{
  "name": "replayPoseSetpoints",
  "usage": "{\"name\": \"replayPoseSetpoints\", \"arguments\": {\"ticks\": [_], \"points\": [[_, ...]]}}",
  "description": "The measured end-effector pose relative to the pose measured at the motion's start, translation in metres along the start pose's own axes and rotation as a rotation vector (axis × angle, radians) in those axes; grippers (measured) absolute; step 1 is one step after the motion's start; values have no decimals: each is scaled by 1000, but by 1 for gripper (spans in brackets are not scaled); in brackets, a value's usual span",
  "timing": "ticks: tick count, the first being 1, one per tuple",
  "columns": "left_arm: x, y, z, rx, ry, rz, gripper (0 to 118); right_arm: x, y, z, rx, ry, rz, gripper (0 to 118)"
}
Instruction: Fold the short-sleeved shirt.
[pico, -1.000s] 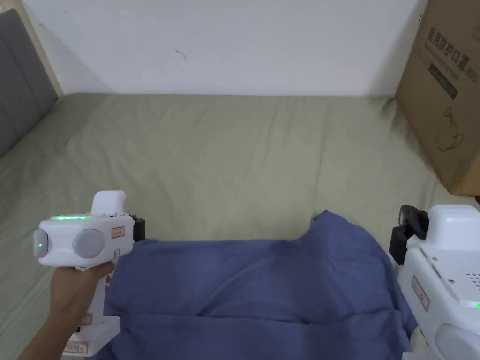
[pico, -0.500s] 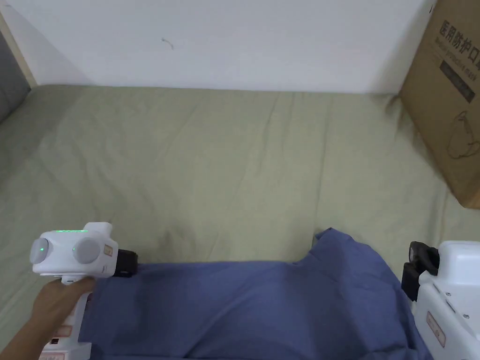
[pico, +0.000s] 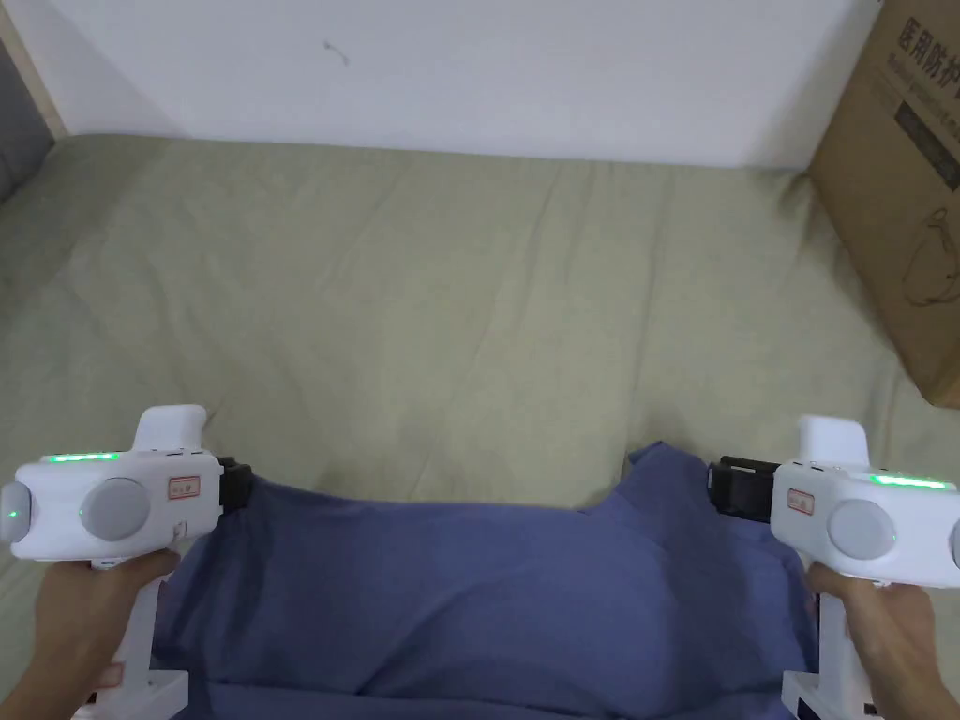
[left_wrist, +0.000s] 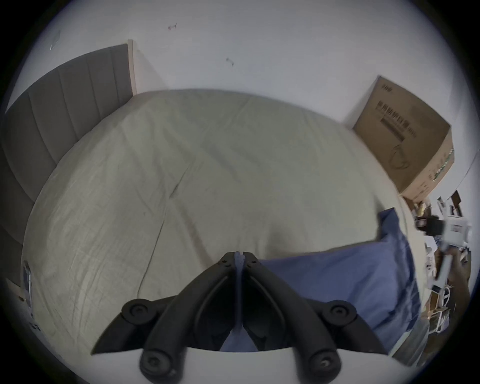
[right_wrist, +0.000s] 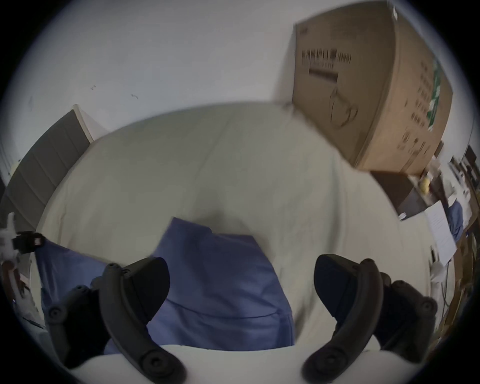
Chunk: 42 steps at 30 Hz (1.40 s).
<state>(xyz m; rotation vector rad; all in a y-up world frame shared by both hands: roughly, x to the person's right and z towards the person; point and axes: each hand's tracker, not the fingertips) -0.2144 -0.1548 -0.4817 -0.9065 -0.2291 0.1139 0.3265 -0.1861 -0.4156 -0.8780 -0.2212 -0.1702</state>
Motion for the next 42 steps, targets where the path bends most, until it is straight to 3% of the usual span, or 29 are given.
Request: {"name": "replayPoseSetpoints", "arguments": {"ticks": [3, 4, 6, 8, 9, 10, 11, 17, 23, 28, 35, 42], "points": [[0, 0, 17, 27, -13, 8, 3, -4, -3, -28, -90, -60, 23, 110], [-2, 0, 18, 31, -13, 12, 3, -5, -5, -35, -115, -80, 40, 103], [-6, -1, 22, 38, -14, 21, 3, -11, -15, -45, -184, -88, 73, 66], [-8, -3, 23, 36, -10, 25, 3, -15, -24, -44, -206, -86, 68, 51], [-10, -5, 24, 32, -7, 24, 3, -20, -25, -35, -127, -98, 86, 34], [-12, -6, 25, 31, -3, 21, 3, -22, -25, -29, -134, -71, 86, 3], [-14, -8, 25, 28, -1, 21, 3, -26, -25, -25, -138, -59, 97, 0], [-20, -20, 39, 26, 12, 56, 3, -34, -26, 42, -4, -40, 178, 0], [-23, -37, 75, 46, 23, 49, 3, -14, -42, 142, 143, 44, 154, 0], [-27, -64, 117, 66, 11, 40, 3, 1, -80, 208, 198, 106, 76, 0], [-35, -136, 153, 19, 15, 63, 3, 28, -161, 231, 172, 128, 25, 0], [-57, -209, 129, -81, 82, 91, 3, 33, -238, 201, 10, 91, -77, 0]]}}
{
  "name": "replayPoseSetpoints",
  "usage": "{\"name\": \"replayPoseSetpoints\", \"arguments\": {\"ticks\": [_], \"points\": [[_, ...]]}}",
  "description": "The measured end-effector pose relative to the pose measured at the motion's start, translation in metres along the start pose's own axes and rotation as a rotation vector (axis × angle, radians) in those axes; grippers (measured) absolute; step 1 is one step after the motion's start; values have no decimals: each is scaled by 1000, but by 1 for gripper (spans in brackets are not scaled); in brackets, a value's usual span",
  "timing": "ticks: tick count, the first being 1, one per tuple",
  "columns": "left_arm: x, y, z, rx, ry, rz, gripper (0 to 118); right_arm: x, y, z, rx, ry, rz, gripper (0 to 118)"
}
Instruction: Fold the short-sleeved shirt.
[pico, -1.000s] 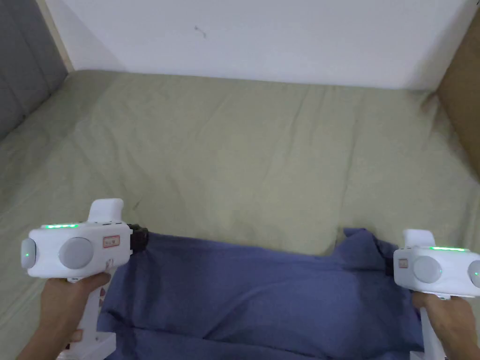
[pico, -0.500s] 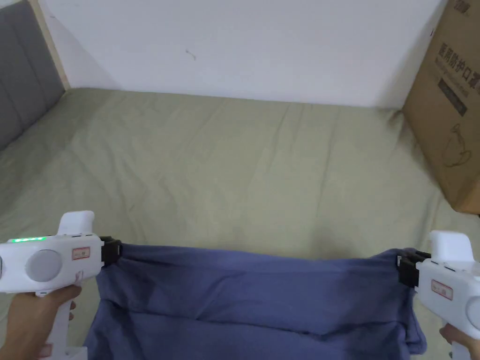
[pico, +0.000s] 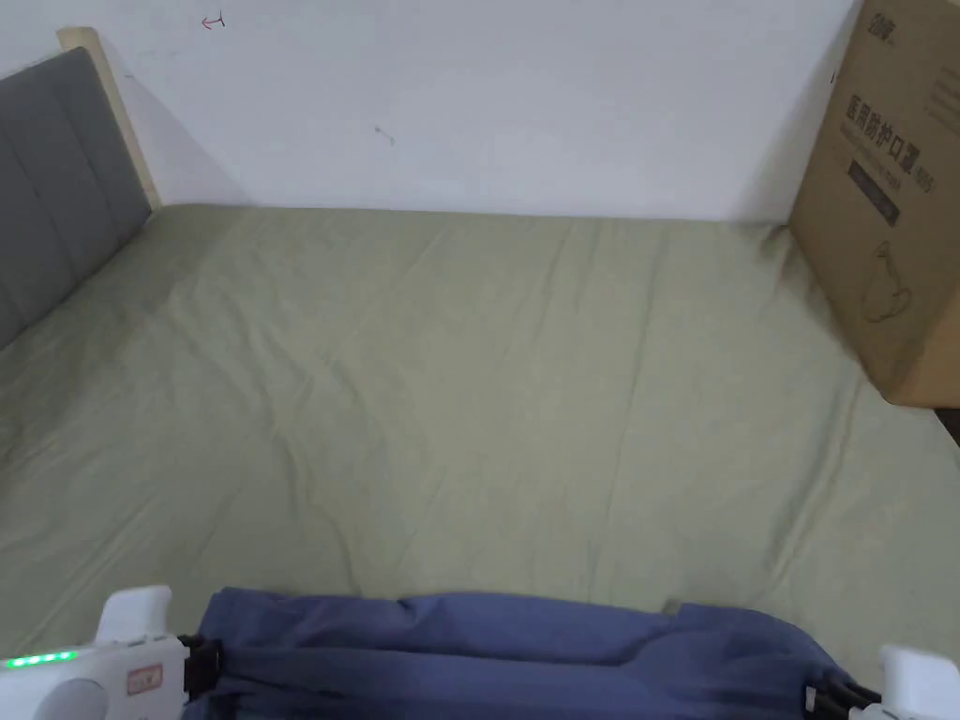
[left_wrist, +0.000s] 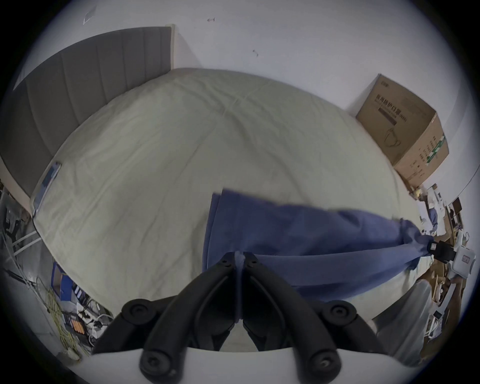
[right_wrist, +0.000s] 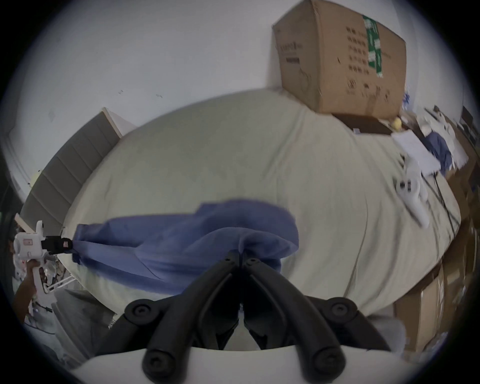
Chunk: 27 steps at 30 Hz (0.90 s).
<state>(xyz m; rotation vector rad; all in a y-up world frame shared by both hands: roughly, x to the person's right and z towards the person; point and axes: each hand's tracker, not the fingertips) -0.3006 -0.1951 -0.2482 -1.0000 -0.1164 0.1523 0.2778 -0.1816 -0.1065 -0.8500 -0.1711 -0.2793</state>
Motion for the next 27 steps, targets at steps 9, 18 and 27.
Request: {"name": "replayPoseSetpoints", "arguments": {"ticks": [9, 18, 27], "points": [[3, -17, -10, -40, 25, 35, 73, -9, -16, -9, -34, -81, 2, 68], [40, 30, 77, 269, -132, 25, 86, -58, 62, 68, 297, -43, 154, 108], [107, 75, 147, 686, -28, -170, 86, -116, 105, 129, 660, -71, 223, 103]]}}
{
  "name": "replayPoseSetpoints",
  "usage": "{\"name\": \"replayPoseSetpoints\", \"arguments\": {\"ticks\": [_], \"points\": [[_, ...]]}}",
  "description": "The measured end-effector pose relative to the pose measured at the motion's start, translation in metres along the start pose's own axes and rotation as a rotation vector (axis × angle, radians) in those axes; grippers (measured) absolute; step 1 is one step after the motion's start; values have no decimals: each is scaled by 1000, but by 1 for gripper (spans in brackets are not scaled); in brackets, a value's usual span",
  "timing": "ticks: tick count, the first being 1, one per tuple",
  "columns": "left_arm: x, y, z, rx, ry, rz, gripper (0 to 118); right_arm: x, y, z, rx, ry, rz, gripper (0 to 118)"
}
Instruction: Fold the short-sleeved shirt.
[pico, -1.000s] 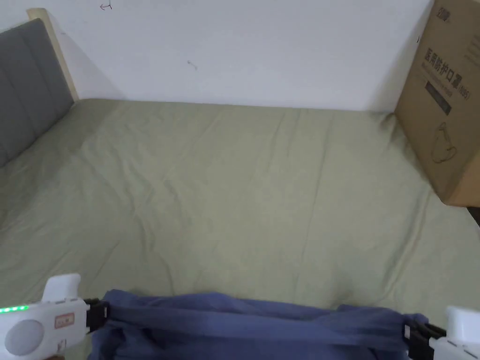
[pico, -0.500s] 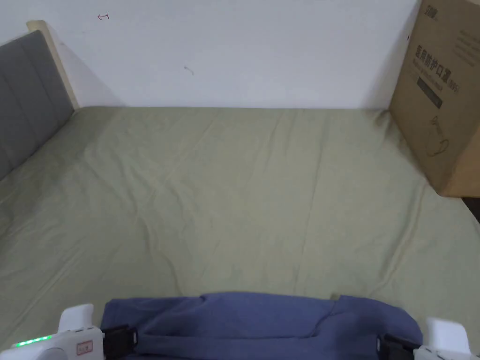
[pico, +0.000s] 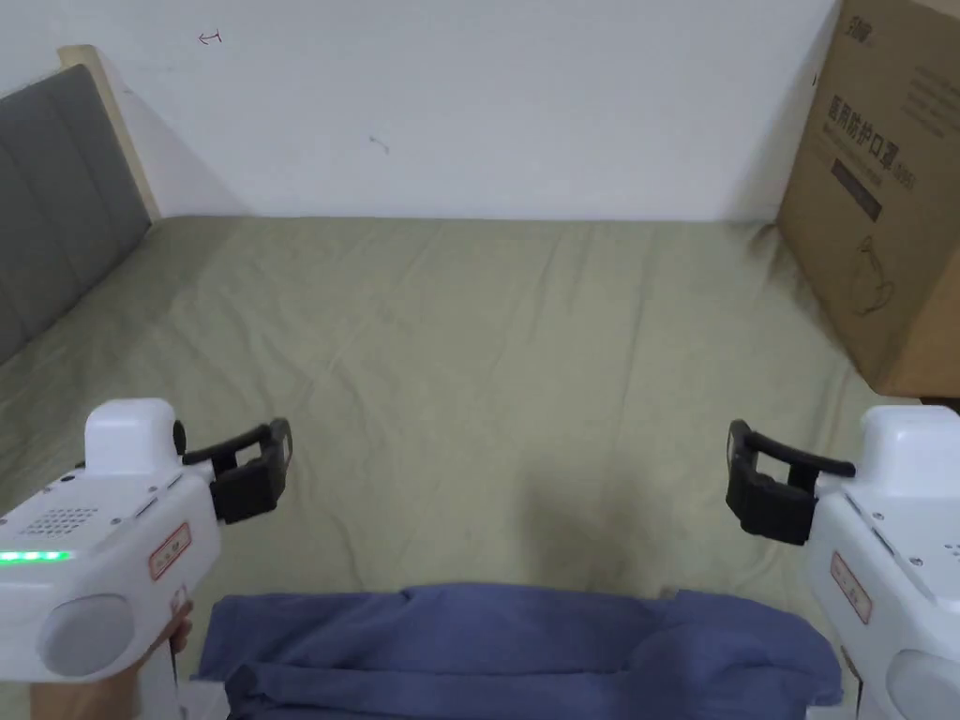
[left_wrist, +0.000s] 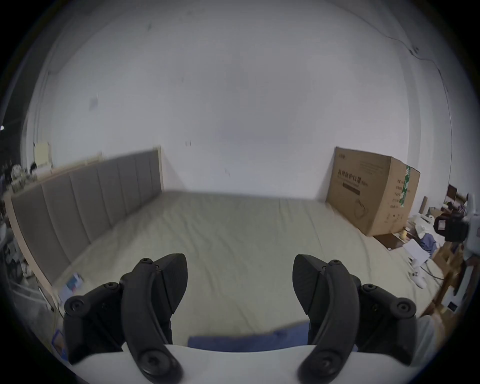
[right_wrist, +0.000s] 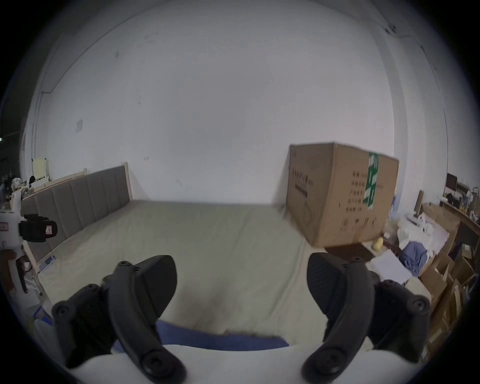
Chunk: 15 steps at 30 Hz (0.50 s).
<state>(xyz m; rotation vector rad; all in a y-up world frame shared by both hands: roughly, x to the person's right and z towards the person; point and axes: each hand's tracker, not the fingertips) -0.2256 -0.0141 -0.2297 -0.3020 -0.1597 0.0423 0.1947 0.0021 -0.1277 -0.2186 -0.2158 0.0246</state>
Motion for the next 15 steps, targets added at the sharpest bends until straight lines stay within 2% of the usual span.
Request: {"name": "replayPoseSetpoints", "arguments": {"ticks": [1, 3, 4, 5, 6, 10, 15], "points": [[5, 2, 0, 36, 11, -14, 85, -4, 3, 1, 21, -5, 7, 97], [16, 5, 0, 75, 21, -61, 78, -13, 7, 4, 50, -37, 33, 65], [20, 4, 0, 94, 21, -81, 63, -15, 7, 3, 57, -37, 32, 45], [24, 2, 2, 114, 7, -81, 24, -17, 7, 2, 66, -39, 30, 15], [27, 0, 3, 124, -12, -72, 0, -20, 6, 3, 72, -45, 28, 0], [28, -6, 0, 113, -76, -21, 0, -22, 4, 0, 80, -56, 16, 0], [18, -11, -11, 40, -79, -4, 0, -22, 0, -2, 69, -59, 8, 0]]}}
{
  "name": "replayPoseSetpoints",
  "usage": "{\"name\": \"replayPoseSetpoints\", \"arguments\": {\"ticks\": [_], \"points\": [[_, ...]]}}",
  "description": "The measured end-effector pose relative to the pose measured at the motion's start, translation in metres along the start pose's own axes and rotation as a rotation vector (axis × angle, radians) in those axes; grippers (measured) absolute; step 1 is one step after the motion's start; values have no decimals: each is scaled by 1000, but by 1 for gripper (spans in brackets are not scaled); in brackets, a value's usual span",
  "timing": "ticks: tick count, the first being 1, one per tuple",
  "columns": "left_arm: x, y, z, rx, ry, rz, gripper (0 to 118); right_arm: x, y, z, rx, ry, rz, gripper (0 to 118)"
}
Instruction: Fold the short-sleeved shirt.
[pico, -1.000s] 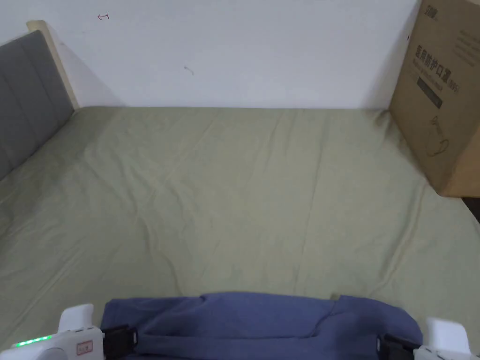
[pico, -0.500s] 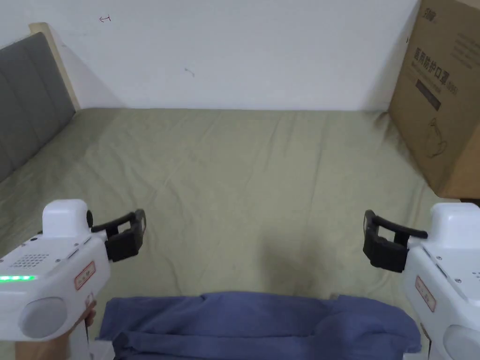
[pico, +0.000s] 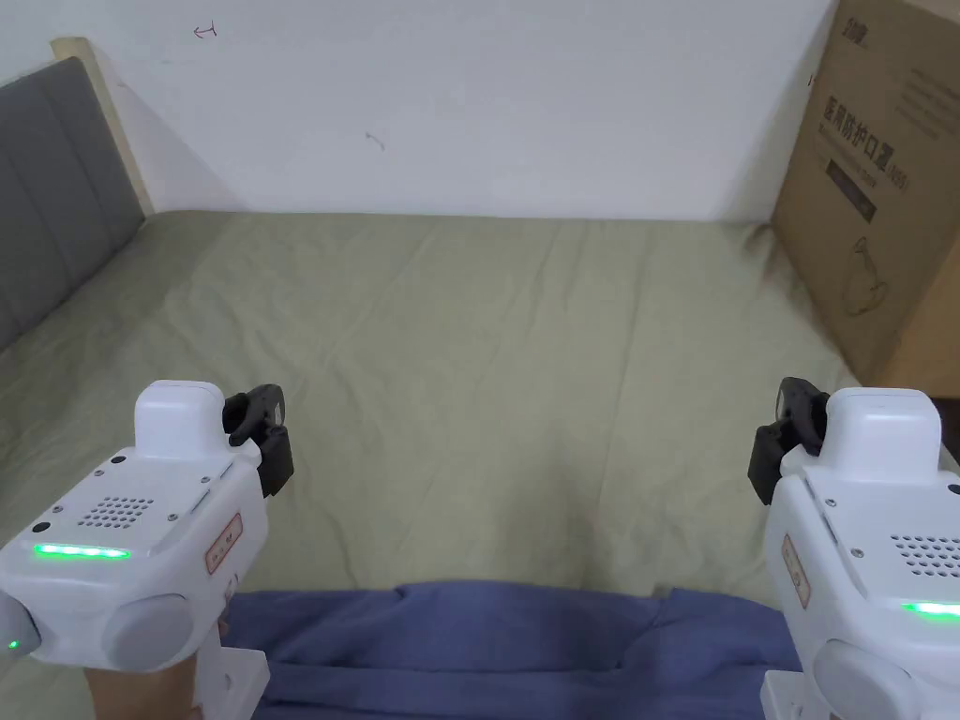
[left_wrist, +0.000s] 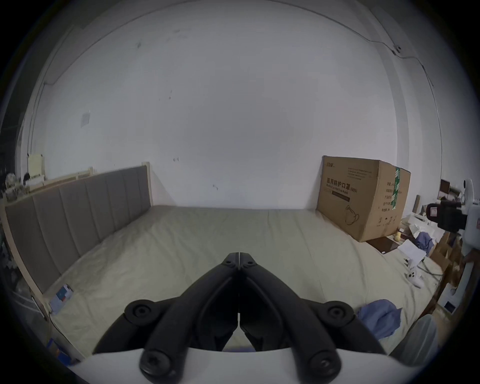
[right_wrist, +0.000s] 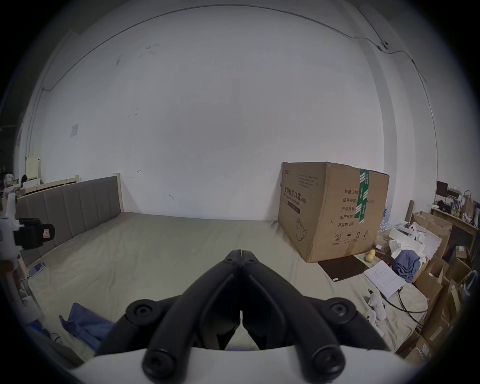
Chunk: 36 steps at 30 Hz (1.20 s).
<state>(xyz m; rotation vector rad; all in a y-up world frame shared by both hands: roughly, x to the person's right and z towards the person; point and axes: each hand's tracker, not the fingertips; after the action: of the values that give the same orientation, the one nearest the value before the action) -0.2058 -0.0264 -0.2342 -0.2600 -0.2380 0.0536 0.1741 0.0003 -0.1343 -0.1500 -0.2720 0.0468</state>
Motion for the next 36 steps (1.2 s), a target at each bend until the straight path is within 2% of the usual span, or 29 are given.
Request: {"name": "replayPoseSetpoints", "arguments": {"ticks": [4, 9, 16, 17, 19, 20, 21, 23, 26, 32, 33, 34, 35, 36], "points": [[-30, -10, -12, -134, -77, 158, 0, 0, -2, -4, -15, 10, 0, 0], [-91, -39, -31, -354, -203, 436, 0, -5, -7, -11, -42, 25, 15, 0], [-149, -96, -37, -580, -143, 530, 3, -18, -16, -21, -77, 57, 23, 0], [-153, -104, -37, -598, -138, 527, 12, -20, -18, -23, -77, 67, 21, 0], [-160, -119, -40, -660, -110, 557, 38, -24, -21, -25, -78, 77, 17, 0], [-164, -126, -42, -688, -94, 573, 60, -27, -22, -26, -83, 82, 19, 0], [-165, -132, -43, -706, -76, 588, 75, -29, -23, -28, -88, 87, 22, 0], [-165, -145, -47, -732, -65, 608, 87, -33, -26, -29, -99, 90, 28, 0], [-170, -159, -52, -759, -46, 620, 87, -35, -31, -30, -106, 115, 16, 0], [-175, -182, -60, -779, -63, 625, 84, -35, -38, -30, -135, 102, 33, 0], [-171, -181, -59, -767, -68, 606, 78, -35, -39, -30, -139, 97, 33, 0], [-168, -179, -59, -766, -65, 578, 65, -34, -39, -30, -142, 94, 32, 0], [-164, -179, -60, -762, -66, 540, 43, -33, -40, -30, -145, 91, 29, 0], [-159, -180, -59, -768, -71, 528, 32, -32, -41, -31, -147, 88, 26, 0]]}}
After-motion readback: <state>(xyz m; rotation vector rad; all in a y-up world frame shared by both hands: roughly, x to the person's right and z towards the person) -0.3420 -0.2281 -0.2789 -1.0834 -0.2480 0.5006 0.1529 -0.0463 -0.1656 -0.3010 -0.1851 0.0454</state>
